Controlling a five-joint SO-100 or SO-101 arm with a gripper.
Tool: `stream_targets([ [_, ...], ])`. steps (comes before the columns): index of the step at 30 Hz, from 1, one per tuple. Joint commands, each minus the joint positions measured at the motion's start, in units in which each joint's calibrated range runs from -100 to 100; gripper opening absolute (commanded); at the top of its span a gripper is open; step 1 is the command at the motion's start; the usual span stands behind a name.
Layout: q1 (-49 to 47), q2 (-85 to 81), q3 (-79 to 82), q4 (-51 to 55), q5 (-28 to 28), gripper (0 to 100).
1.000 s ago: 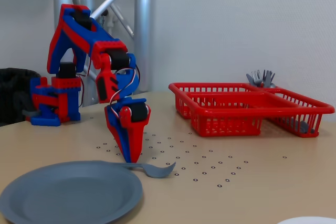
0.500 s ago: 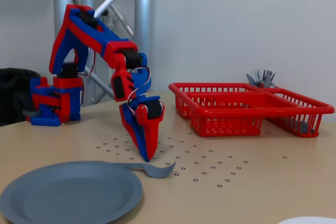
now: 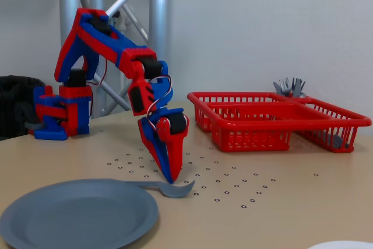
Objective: Push the fork on the left side of the plate
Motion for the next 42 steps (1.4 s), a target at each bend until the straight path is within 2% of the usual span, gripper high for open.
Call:
stream_targets([
  [1,0.5,-1.51,-4.99,0.47,0.59,0],
  [37,7.68,2.63,-16.87,3.93,2.69,0],
  [42,6.32,1.03,-17.14,5.62,1.37,0],
])
